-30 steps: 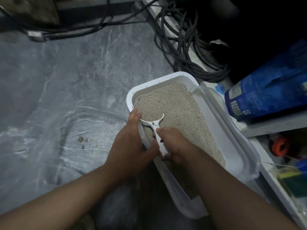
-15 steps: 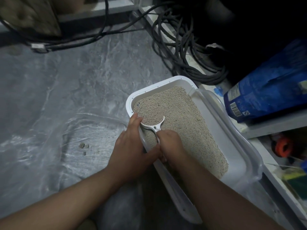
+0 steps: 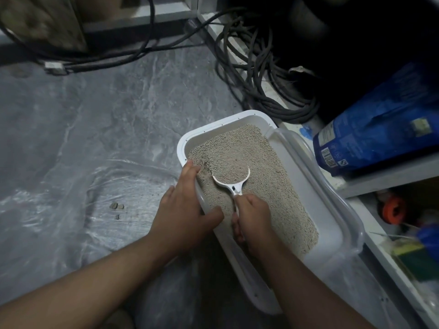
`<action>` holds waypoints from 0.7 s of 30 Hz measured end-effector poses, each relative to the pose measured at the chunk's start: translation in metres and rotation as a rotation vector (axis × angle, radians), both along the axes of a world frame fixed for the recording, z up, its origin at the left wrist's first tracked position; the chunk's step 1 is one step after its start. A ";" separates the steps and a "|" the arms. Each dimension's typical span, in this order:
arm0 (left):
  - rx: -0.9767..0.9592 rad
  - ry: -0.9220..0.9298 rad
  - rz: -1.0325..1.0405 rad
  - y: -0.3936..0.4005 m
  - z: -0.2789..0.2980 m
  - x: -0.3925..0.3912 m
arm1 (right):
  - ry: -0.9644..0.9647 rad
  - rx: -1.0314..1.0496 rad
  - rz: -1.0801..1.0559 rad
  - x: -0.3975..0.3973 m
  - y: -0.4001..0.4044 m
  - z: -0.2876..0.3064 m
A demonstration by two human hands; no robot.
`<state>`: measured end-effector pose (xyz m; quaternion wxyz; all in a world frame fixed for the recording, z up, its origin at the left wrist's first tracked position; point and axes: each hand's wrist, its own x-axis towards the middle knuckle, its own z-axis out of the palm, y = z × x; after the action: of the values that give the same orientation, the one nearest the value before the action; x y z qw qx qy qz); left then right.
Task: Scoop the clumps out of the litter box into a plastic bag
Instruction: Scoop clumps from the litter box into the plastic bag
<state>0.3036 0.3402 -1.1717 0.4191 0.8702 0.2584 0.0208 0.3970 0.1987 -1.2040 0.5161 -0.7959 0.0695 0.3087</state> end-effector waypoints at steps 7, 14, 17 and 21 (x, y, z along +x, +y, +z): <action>0.036 0.006 -0.008 0.000 -0.003 0.000 | -0.004 -0.019 -0.005 -0.010 -0.017 -0.003; 0.048 0.021 -0.015 -0.001 0.001 0.000 | -0.038 -0.025 0.034 -0.015 -0.019 -0.001; 0.044 0.019 -0.013 -0.001 0.002 -0.001 | -0.116 -0.073 0.097 -0.019 -0.019 -0.001; 0.033 0.018 -0.014 0.000 0.003 -0.003 | -0.158 -0.126 0.189 -0.021 -0.017 -0.002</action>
<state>0.3011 0.3404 -1.1692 0.4024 0.8790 0.2556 0.0145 0.3762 0.1814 -1.2058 0.4377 -0.8515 -0.0276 0.2874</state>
